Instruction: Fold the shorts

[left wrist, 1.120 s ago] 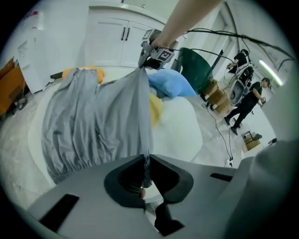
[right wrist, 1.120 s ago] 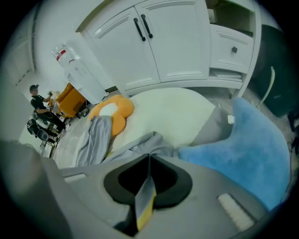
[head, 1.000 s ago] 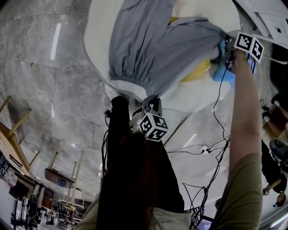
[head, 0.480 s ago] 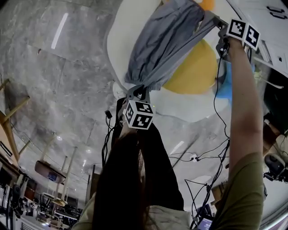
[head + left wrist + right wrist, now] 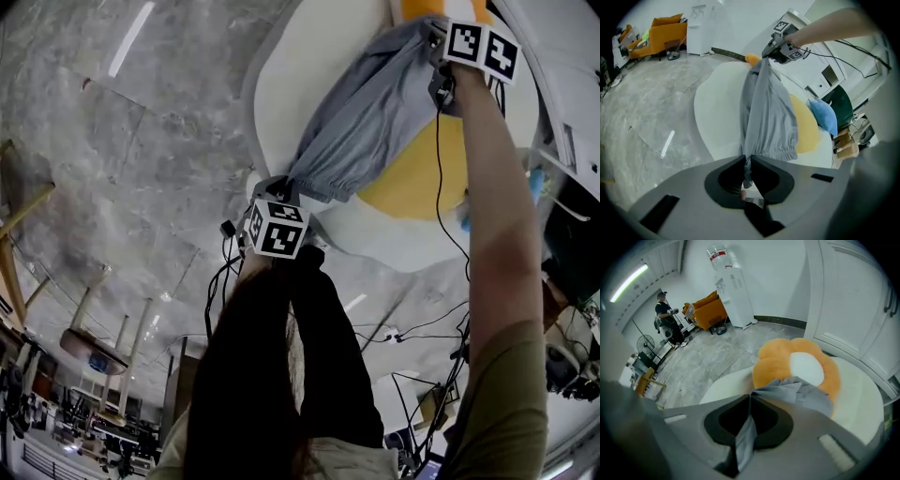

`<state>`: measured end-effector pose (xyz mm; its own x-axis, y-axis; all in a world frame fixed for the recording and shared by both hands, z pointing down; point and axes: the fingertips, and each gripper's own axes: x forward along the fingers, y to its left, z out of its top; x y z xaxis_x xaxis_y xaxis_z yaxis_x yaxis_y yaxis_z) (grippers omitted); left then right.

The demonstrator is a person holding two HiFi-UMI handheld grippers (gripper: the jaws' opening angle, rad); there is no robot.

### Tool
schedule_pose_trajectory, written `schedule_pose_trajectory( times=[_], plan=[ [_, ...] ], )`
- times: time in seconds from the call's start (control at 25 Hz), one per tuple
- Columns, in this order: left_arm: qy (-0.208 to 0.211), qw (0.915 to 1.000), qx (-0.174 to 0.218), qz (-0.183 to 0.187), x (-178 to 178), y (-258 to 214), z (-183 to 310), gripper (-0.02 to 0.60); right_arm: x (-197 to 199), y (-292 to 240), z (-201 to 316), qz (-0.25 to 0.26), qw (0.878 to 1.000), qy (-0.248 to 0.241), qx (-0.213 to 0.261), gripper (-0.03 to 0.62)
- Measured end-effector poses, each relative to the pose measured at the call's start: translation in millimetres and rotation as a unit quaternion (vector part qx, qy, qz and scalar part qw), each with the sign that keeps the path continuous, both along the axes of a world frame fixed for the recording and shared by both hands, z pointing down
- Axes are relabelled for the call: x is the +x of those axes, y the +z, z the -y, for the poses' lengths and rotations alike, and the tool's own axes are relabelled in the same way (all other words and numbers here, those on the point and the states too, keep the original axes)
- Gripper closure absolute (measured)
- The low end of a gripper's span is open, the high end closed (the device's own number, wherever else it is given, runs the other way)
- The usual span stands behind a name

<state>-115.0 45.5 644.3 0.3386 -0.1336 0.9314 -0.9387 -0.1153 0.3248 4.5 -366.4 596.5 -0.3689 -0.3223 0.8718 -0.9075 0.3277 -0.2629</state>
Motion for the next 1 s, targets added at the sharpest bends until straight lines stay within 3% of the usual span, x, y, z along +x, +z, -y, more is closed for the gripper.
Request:
schedule_pose_trajectory(
  times=[0.28, 0.36, 0.4, 0.44, 0.48, 0.52, 0.64, 0.76, 1.0],
  plan=[
    [0.021, 0.9988, -0.043, 0.007, -13.8, 40.4, -7.2, 0.546, -20.2, 35.5, -6.7, -0.007, 1.000, -0.001, -0.017, 0.574],
    [0.035, 0.9983, -0.044, 0.012, -16.0, 42.6, -6.3, 0.534, -22.3, 32.8, -5.8, -0.005, 1.000, -0.006, -0.009, 0.524],
    [0.037, 0.9983, -0.044, 0.009, -16.4, 43.1, -6.1, 0.507, -24.3, 29.1, -5.3, 0.006, 1.000, -0.008, -0.004, 0.445],
    [0.032, 0.9985, -0.043, 0.001, -16.0, 42.7, -6.2, 0.439, -27.1, 23.5, -5.8, 0.024, 1.000, -0.010, -0.001, 0.302],
    [0.024, 0.9987, -0.044, -0.012, -15.3, 41.1, -6.5, 0.324, -29.9, 15.7, -7.4, 0.045, 0.999, -0.016, 0.000, 0.255],
    [0.016, 0.9987, -0.044, -0.023, -15.7, 38.5, -7.1, 0.222, -30.7, 6.1, -9.7, 0.062, 0.998, -0.025, 0.005, 0.249],
    [0.014, 0.9987, -0.041, -0.027, -26.5, 29.3, -12.5, 0.202, -15.8, -25.3, -20.8, 0.077, 0.996, -0.039, 0.038, 0.220],
    [0.034, 0.9985, -0.037, -0.021, -39.1, 14.8, -13.6, 0.202, 10.1, -49.4, -52.7, 0.097, 0.994, -0.011, 0.049, 0.220],
    [0.078, 0.9964, -0.027, -0.019, -45.0, -15.0, -1.7, 0.204, 68.0, -33.3, -210.7, 0.096, 0.993, 0.062, -0.023, 0.221]
  ],
)
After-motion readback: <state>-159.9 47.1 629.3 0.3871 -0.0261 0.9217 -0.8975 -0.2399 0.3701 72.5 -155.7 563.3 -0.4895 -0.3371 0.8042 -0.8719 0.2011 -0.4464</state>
